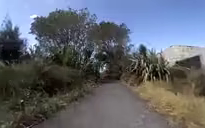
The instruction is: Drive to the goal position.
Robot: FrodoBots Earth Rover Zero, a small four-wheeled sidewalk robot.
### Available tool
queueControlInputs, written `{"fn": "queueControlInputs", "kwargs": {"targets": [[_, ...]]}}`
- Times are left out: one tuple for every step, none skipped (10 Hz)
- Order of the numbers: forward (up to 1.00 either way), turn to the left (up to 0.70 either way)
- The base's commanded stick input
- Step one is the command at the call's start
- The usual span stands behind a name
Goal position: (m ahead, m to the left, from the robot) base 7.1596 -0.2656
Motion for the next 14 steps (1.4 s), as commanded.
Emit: {"fn": "queueControlInputs", "kwargs": {"targets": [[0.7, 0.0], [0.7, 0.0], [0.7, 0.0], [0.7, 0.0], [0.7, 0.0], [0.7, 0.0], [0.7, 0.0], [0.7, 0.0], [0.7, 0.0], [0.7, 0.0], [0.7, 0.0], [0.7, 0.0], [0.7, -0.35], [0.7, -0.35]]}}
